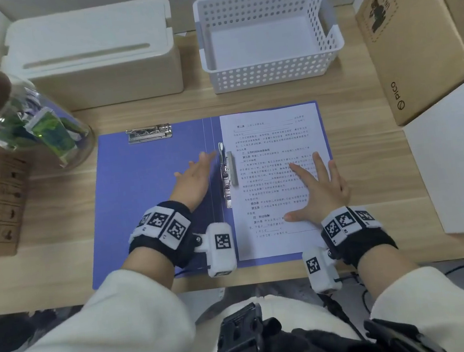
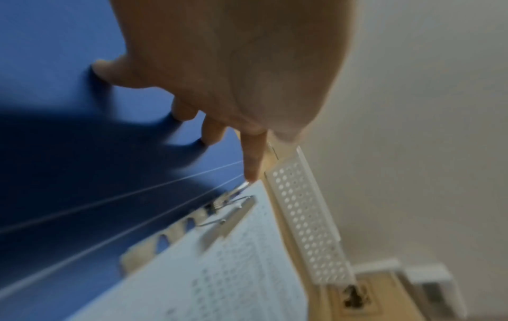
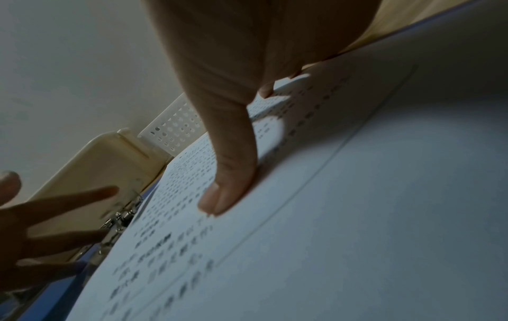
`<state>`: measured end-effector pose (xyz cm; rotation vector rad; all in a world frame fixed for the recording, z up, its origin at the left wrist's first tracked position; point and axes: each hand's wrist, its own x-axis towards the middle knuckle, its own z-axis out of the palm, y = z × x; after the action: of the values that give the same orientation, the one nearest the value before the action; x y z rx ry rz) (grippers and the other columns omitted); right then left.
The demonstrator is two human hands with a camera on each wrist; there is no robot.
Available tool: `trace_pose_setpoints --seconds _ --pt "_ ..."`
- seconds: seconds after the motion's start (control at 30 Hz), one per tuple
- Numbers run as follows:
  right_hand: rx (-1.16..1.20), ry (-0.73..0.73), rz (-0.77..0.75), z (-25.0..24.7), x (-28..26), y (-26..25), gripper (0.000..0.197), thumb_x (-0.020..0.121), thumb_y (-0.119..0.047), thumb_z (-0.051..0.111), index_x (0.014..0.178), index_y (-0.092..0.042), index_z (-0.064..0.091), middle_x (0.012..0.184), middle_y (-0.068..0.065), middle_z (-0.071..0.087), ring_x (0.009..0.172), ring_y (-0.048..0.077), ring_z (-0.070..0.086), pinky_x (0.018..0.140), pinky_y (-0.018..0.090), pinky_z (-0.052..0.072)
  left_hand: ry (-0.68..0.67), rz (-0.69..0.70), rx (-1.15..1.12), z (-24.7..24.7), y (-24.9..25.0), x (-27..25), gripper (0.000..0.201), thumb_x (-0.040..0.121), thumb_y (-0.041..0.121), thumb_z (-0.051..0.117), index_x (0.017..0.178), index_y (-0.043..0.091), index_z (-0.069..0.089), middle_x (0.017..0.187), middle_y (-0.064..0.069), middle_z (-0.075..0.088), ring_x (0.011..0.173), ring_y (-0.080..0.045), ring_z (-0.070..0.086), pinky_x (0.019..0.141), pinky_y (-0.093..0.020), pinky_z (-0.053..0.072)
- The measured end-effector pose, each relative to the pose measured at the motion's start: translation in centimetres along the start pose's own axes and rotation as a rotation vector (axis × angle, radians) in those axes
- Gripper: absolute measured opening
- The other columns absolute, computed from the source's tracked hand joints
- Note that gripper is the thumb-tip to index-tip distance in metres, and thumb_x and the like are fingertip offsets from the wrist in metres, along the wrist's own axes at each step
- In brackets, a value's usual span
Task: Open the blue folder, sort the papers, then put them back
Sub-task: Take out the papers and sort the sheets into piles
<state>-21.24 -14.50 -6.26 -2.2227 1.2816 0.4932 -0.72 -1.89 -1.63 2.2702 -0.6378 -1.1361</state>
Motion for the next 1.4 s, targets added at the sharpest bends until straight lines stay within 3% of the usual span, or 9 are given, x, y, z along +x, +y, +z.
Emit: trace_pose_setpoints --seconds 0.1,0.23,0.37,0.67,0.73,0.83,0.93,1.1,1.4 --pt "-0.006 0.007 -0.002 0.0 0.0 0.0 0.111 0.058 -0.055 0.08 0.14 -0.056 0.007 0.156 -0.012 -0.023 0.144 0.021 -0.021 0.116 0.045 -0.001 0.127 -0.002 -0.138 -0.3 -0.4 -0.4 0.041 0.097 0.038 0.035 0.134 0.023 0.045 0.133 -0.003 0.053 0.128 -0.021 0.045 0.107 -0.033 0.032" --pt "0.001 0.017 -0.009 0.1 0.0 0.1 0.11 0.057 -0.055 0.08 0.14 -0.057 0.008 0.156 -0.012 -0.023 0.145 0.021 -0.02 0.116 0.045 0.0 0.08 -0.223 -0.281 0.5 -1.6 -1.1 0.027 0.091 0.028 0.047 0.072 0.016 0.061 0.08 -0.005 0.066 0.077 -0.024 0.06 0.068 -0.028 0.042" --pt "0.013 0.029 -0.01 0.2 0.1 0.2 0.11 0.057 -0.055 0.081 0.14 -0.057 0.009 0.156 -0.013 -0.023 0.145 0.02 -0.02 0.116 0.045 0.0 -0.246 -0.466 -0.449 2.2 -2.1 -2.5 0.028 0.089 0.033 0.051 0.09 0.007 0.062 0.079 -0.009 0.067 0.073 -0.022 0.064 0.068 -0.03 0.049" --pt "0.088 0.024 -0.038 0.0 0.1 0.4 0.104 0.057 -0.051 0.082 0.139 -0.054 0.019 0.158 -0.014 -0.015 0.146 0.019 -0.016 0.116 0.046 0.0 -0.307 -0.444 -0.609 5.0 -1.0 -2.0 0.018 0.083 0.028 0.063 0.087 0.01 0.064 0.088 -0.009 0.068 0.078 -0.024 0.062 0.072 -0.036 0.055" --pt "0.316 0.073 -0.059 -0.6 -0.2 1.0 0.092 0.062 -0.043 0.082 0.138 -0.047 0.032 0.159 -0.014 0.0 0.147 0.014 -0.006 0.118 0.043 0.003 -0.31 -0.436 -0.667 5.4 -0.8 -1.9 0.024 0.084 0.024 0.064 0.099 0.005 0.063 0.092 -0.013 0.07 0.082 -0.026 0.066 0.082 -0.039 0.056" --pt "0.792 0.158 -0.079 -1.3 -0.2 2.8 0.074 0.071 -0.029 0.081 0.135 -0.03 0.045 0.155 -0.003 0.023 0.14 0.007 0.022 0.116 0.033 0.019 -0.303 -0.387 -0.719 5.8 -0.5 -2.0 0.028 0.088 0.014 0.058 0.113 0.001 0.058 0.093 -0.011 0.071 0.069 -0.019 0.07 0.059 -0.029 0.059" --pt "0.998 0.213 0.009 -2.1 -0.9 4.0 0.056 0.079 -0.02 0.074 0.129 -0.018 0.05 0.143 0.006 0.045 0.126 0.015 0.046 0.107 0.033 0.038 -0.313 -0.349 -0.7 6.4 -0.7 -1.8 0.036 0.092 0.006 0.051 0.127 0.0 0.049 0.118 -0.016 0.062 0.08 -0.02 0.066 0.064 -0.03 0.057" --pt "1.0 0.274 0.19 -4.0 -2.6 6.1 0.049 0.081 -0.017 0.072 0.126 -0.013 0.052 0.104 0.007 0.061 0.085 0.017 0.058 0.066 0.022 0.045 -0.379 -0.292 -0.716 6.9 -0.4 -2.0 0.031 0.094 0.006 0.047 0.124 0.001 0.049 0.108 -0.01 0.06 0.06 -0.009 0.067 0.049 -0.018 0.055" --pt "1.082 0.403 0.207 -5.9 -5.0 7.3 0.035 0.076 -0.011 0.075 0.108 -0.01 0.063 0.073 -0.007 0.068 0.061 0.007 0.063 0.058 0.021 0.052 -0.438 -0.043 -0.832 6.9 1.0 -2.3 0.026 0.091 0.003 0.05 0.114 0.013 0.056 0.104 0.003 0.07 0.084 -0.009 0.071 0.076 -0.027 0.059"
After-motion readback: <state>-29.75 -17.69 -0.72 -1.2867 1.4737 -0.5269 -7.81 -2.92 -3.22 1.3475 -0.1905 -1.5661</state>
